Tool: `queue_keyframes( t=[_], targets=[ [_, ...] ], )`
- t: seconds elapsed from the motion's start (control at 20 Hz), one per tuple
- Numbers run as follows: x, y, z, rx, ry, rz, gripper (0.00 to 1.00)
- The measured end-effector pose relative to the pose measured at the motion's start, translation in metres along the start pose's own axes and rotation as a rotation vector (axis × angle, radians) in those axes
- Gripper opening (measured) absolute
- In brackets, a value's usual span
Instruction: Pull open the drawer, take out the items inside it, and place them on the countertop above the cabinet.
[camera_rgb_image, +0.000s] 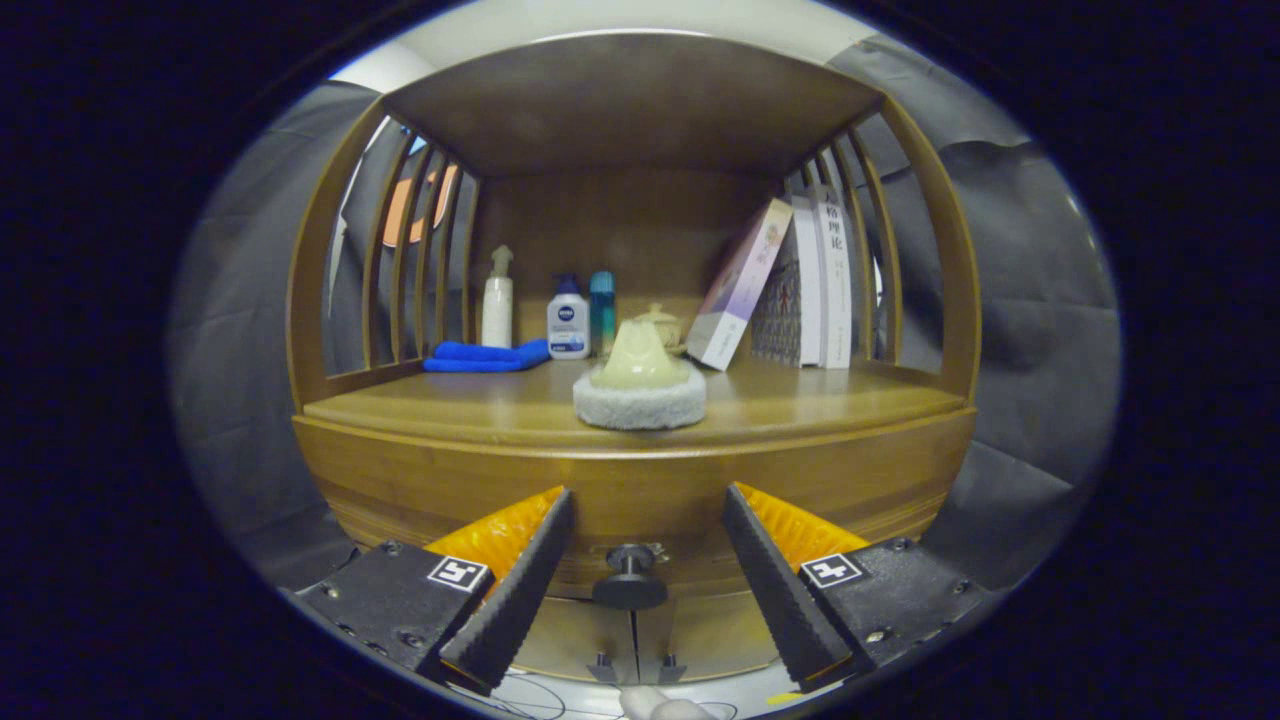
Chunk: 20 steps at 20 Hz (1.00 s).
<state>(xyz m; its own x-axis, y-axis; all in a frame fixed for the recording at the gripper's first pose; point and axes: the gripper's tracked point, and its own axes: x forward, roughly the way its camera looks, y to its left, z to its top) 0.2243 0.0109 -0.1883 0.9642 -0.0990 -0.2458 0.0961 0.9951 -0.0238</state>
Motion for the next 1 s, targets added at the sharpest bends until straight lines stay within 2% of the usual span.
queue_keyframes(
  t=[0.1,0.25,0.5,0.85,1.0],
  targets=[
    [-0.025,0.003,0.013,-0.016,-0.002,0.035,0.99],
    [-0.063,0.006,0.038,0.030,-0.054,0.083,0.99],
    [-0.141,-0.009,0.074,0.080,-0.119,0.109,0.99],
    [-0.228,-0.047,0.093,0.008,-0.208,0.059,0.99],
    [-0.255,-0.055,0.103,0.012,-0.240,0.084,0.99]
  ],
)
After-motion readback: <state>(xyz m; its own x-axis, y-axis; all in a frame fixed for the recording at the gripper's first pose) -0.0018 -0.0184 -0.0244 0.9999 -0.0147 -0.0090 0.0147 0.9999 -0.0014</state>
